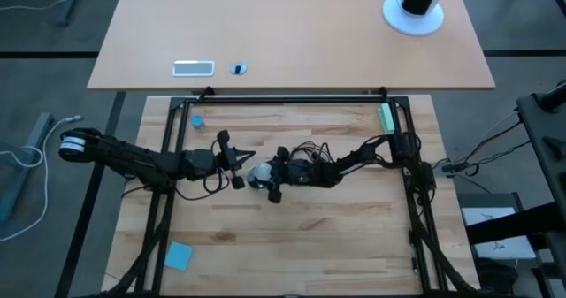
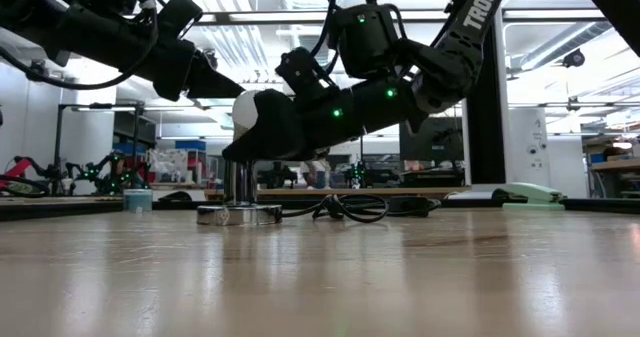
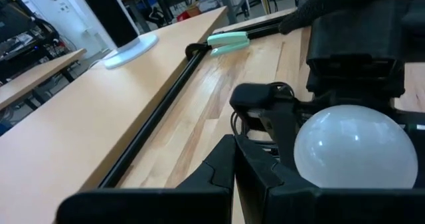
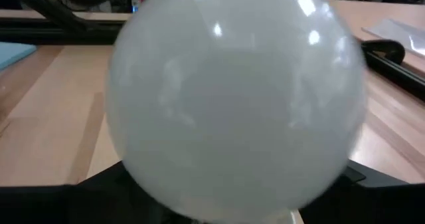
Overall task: Screw lightbulb
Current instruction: Insert the lightbulb into the lamp
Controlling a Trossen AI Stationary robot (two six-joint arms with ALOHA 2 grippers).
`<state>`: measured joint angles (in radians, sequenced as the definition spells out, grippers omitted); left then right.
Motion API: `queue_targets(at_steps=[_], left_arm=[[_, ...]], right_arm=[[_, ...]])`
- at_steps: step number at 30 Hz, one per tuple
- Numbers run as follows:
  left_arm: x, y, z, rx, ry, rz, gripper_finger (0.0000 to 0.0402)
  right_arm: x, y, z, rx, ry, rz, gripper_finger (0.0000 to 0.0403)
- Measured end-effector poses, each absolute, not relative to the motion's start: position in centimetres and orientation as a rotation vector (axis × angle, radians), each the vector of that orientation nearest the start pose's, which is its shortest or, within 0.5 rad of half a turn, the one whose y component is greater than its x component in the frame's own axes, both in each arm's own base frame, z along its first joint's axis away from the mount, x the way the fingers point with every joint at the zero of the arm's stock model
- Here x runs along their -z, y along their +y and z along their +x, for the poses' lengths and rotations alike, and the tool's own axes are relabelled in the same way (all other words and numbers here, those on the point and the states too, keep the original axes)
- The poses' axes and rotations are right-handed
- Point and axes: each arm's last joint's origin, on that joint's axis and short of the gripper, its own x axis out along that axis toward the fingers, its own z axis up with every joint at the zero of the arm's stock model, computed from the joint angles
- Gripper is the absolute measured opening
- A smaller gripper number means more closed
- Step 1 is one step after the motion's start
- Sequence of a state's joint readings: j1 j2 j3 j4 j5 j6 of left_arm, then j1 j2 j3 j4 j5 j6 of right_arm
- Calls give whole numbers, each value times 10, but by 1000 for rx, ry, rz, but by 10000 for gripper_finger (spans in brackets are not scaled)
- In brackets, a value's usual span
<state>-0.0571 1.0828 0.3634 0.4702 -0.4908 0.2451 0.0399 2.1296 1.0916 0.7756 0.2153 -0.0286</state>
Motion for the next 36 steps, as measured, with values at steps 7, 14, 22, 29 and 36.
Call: queue_targets(at_steps=[7, 14, 22, 29, 36], left_arm=[[-197, 2, 211, -400, 298, 306, 0], [-196, 2, 209, -397, 314, 310, 0], [-200, -1, 202, -374, 382, 296, 0], [-219, -7, 194, -153, 480, 169, 0], [-224, -11, 199, -48, 509, 111, 0]], right_arm=[[-129, 11, 425, 191, 322, -91, 253], [-133, 13, 414, 191, 458, -84, 251], [-150, 17, 390, 263, 600, -115, 257], [-175, 17, 362, 275, 502, -56, 194], [-176, 34, 359, 165, 366, -61, 41]])
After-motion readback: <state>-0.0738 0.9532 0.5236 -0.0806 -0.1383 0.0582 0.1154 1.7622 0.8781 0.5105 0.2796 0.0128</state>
